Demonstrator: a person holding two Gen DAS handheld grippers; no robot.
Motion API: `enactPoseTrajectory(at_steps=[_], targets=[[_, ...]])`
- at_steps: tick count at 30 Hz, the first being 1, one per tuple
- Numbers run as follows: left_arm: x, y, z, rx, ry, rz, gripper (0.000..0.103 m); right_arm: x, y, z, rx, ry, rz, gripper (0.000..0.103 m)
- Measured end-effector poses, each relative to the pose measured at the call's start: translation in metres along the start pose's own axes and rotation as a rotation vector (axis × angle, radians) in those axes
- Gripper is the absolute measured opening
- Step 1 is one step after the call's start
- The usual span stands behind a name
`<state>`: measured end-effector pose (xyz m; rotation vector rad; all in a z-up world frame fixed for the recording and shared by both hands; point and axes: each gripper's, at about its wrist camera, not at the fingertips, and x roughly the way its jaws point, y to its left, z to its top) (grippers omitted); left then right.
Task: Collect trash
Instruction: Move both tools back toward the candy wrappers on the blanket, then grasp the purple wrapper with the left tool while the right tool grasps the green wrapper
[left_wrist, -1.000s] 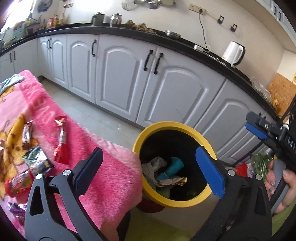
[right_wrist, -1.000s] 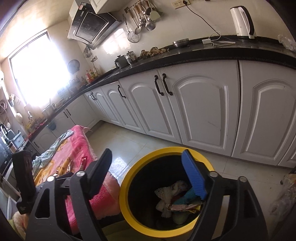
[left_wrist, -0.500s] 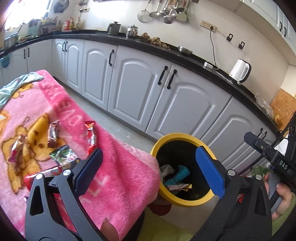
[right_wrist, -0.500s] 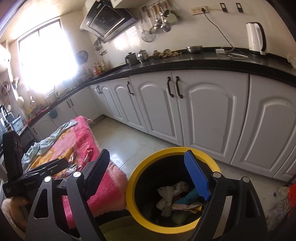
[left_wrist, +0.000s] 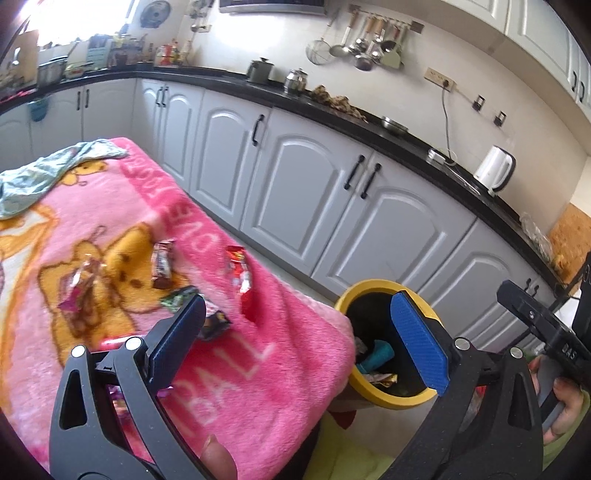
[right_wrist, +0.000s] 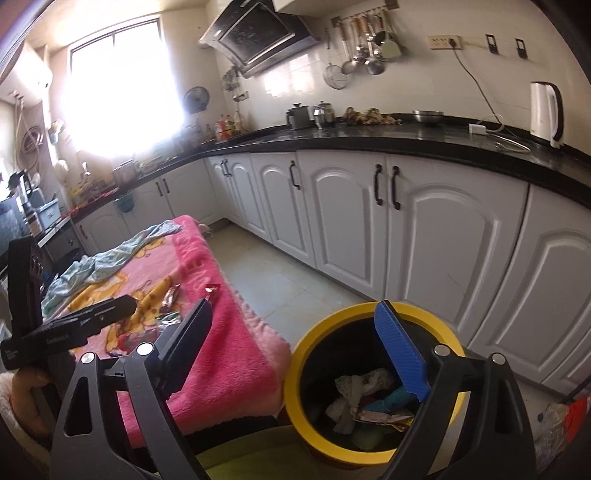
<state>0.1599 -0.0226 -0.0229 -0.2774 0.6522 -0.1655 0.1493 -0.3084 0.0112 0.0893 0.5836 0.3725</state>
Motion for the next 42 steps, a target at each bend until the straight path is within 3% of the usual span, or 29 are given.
enactPoseTrajectory(at_steps=[16, 24, 36, 42], targets=[[-0.047, 0.092, 0.008, -0.147, -0.083, 0.134, 0.092, 0.026, 0.083, -0.006, -0.127, 0.071, 0.138, 0.089], [-0.054, 0.130, 0.006, -0.209, -0.089, 0.181, 0.092, 0.055, 0.130, -0.015, -0.232, 0.120, 0.188, 0.089], [-0.039, 0.180, -0.008, -0.273, -0.041, 0.245, 0.092, 0.120, 0.184, -0.043, -0.483, 0.179, 0.163, 0.088], [-0.023, 0.198, -0.017, -0.294, -0.001, 0.260, 0.092, 0.150, 0.196, -0.058, -0.618, 0.207, 0.115, 0.078]])
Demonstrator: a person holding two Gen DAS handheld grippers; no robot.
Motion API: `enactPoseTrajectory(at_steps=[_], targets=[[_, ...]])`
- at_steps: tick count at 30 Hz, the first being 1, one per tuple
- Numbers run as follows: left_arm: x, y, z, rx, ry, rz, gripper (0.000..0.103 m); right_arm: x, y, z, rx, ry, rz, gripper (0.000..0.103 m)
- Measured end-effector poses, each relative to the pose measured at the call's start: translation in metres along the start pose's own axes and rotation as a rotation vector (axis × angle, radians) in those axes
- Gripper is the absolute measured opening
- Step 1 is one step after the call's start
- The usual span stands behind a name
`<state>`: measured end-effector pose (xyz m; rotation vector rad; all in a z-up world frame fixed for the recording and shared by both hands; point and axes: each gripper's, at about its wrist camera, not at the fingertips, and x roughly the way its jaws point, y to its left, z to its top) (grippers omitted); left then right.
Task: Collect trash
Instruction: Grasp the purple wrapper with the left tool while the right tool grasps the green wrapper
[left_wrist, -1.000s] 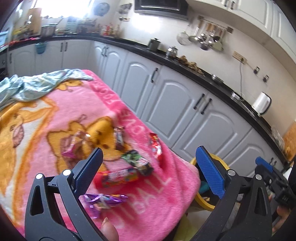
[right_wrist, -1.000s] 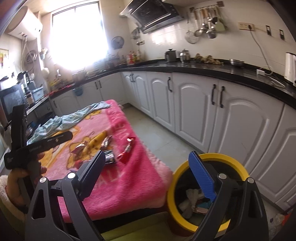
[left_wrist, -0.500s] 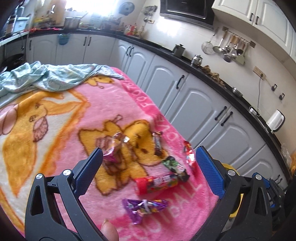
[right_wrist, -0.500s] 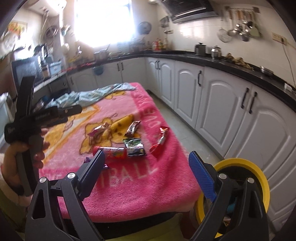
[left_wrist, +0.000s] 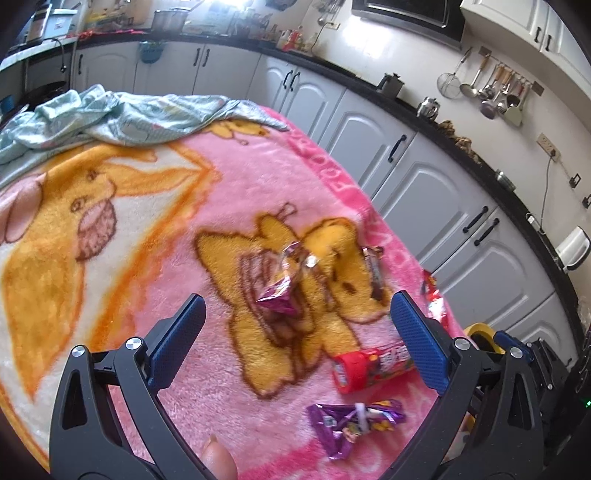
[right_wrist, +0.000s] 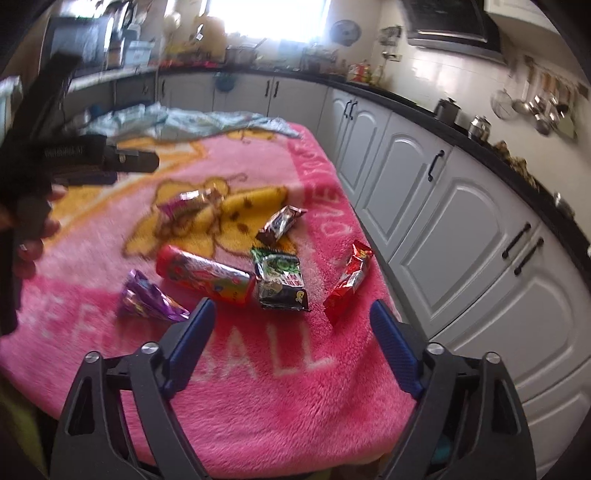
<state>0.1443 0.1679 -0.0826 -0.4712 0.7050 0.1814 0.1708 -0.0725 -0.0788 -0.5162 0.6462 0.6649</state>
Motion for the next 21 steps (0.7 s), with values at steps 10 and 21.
enactPoseTrajectory(at_steps=[10, 21], targets=[[0.032, 0.007, -0.002, 0.007, 0.072, 0.004, 0.092, 0.044, 0.016, 0.000, -0.218, 0.048, -0.056, 0.053], [0.070, 0.000, 0.003, 0.059, 0.137, 0.033, 0.072, 0.069, 0.007, 0.002, -0.159, 0.095, 0.034, 0.030]])
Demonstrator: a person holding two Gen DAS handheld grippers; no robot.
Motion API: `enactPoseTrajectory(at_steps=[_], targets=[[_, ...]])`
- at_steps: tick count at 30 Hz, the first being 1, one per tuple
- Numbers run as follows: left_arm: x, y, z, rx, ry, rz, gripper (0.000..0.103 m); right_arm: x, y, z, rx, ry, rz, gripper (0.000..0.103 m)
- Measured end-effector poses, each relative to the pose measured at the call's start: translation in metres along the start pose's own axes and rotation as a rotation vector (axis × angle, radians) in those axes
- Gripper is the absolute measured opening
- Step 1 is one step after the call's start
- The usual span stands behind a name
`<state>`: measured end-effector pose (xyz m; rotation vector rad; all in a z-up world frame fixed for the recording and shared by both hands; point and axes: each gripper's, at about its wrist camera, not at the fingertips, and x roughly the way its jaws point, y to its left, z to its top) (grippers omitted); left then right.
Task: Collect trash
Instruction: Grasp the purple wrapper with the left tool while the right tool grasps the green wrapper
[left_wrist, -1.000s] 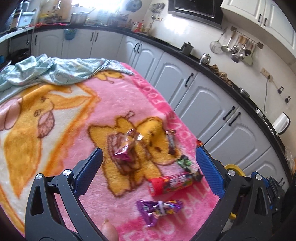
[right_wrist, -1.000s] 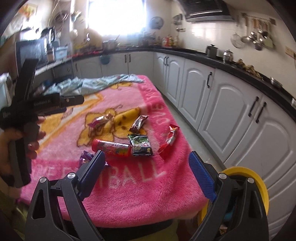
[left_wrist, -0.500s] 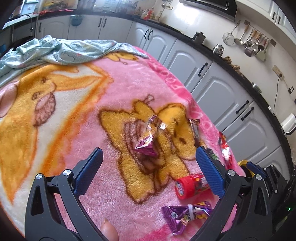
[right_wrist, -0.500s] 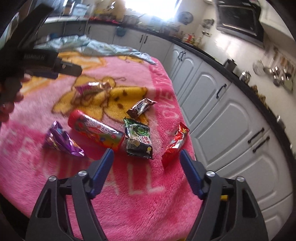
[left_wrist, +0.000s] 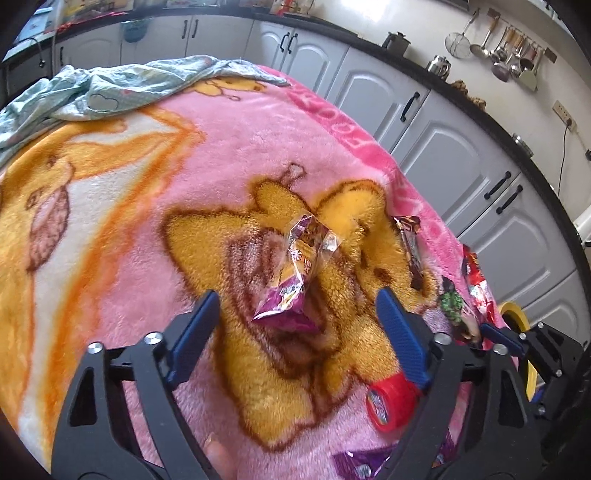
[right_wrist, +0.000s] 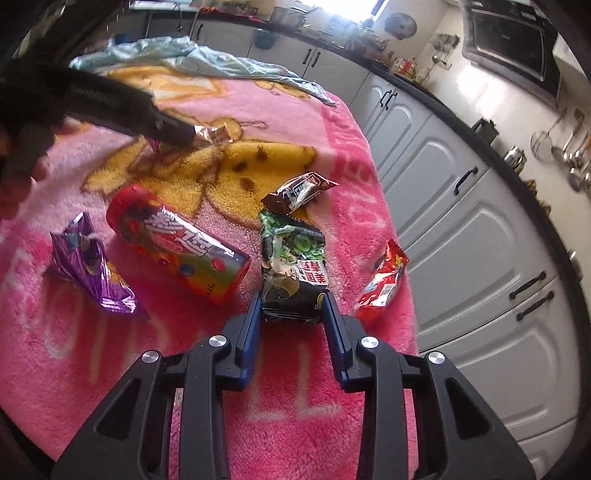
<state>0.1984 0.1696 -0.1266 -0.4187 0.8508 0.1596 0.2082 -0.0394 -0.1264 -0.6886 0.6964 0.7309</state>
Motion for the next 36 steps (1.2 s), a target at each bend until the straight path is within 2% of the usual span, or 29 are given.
enactPoseTrajectory(at_steps=[1, 3, 6, 7, 8, 13, 22, 28, 36], targets=[[0.003, -0.001, 0.001, 0.008, 0.003, 0.014, 0.065, -0.001, -0.003, 0.000, 0.023, -0.001, 0.023, 0.029], [0.007, -0.001, 0.001, 0.016, 0.006, 0.032, 0.057, -0.004, -0.007, -0.001, 0.060, -0.004, 0.057, 0.015], [0.009, -0.002, 0.000, 0.041, 0.001, 0.069, 0.038, -0.011, -0.012, -0.001, 0.098, -0.013, 0.069, 0.010], [0.009, -0.002, 0.000, 0.048, 0.000, 0.082, 0.028, -0.013, -0.014, -0.002, 0.112, -0.016, 0.074, 0.009], [0.009, 0.000, -0.001, 0.051, -0.005, 0.094, 0.026, -0.015, -0.017, -0.002, 0.134, -0.018, 0.087, 0.008], [0.002, 0.010, -0.004, 0.018, -0.009, 0.049, 0.023, -0.026, -0.029, -0.004, 0.241, -0.038, 0.159, 0.005], [-0.034, -0.002, -0.011, 0.029, -0.075, -0.022, 0.022, -0.051, -0.038, -0.013, 0.324, -0.069, 0.201, 0.005], [-0.056, -0.022, -0.014, 0.064, -0.099, -0.078, 0.022, -0.066, -0.039, -0.017, 0.336, -0.086, 0.198, 0.005], [-0.076, -0.047, -0.021, 0.110, -0.114, -0.106, 0.022, -0.088, -0.046, -0.022, 0.357, -0.127, 0.192, 0.005]])
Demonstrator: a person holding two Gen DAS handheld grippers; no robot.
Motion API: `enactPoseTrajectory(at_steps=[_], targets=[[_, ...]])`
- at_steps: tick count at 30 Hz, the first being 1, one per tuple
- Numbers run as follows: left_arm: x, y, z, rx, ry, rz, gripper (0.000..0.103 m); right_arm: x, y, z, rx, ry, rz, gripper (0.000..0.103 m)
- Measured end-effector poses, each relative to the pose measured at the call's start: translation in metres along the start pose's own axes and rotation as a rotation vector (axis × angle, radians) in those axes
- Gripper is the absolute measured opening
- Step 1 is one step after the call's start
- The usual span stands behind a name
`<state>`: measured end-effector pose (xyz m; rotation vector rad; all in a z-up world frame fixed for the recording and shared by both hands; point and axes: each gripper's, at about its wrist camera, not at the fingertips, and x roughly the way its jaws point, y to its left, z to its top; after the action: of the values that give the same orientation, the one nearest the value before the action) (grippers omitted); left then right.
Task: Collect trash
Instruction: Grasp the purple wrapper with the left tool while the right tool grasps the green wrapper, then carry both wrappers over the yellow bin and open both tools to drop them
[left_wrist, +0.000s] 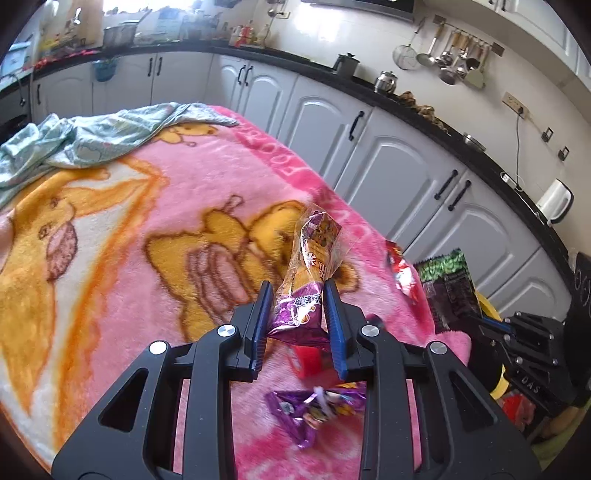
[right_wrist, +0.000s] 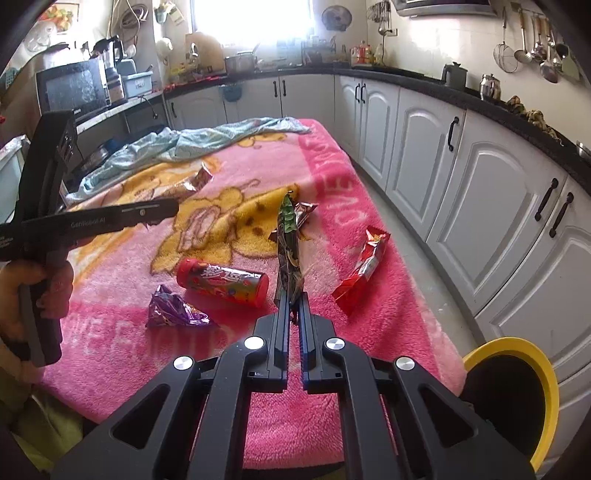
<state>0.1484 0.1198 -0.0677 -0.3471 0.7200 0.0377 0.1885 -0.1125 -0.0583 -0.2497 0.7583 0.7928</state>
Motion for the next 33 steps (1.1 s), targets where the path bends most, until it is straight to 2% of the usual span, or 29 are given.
enactPoseTrajectory(at_steps=[19, 33], targets=[[-0.019, -0.074, -0.009, 0.120, -0.017, -0.077, 0.021, -0.083, -0.048, -0.011, 0.098, -0.123, -0.076, 0.005], [-0.030, -0.115, -0.011, 0.188, -0.031, -0.108, 0.021, -0.121, -0.060, -0.027, 0.124, -0.175, -0.098, 0.005]])
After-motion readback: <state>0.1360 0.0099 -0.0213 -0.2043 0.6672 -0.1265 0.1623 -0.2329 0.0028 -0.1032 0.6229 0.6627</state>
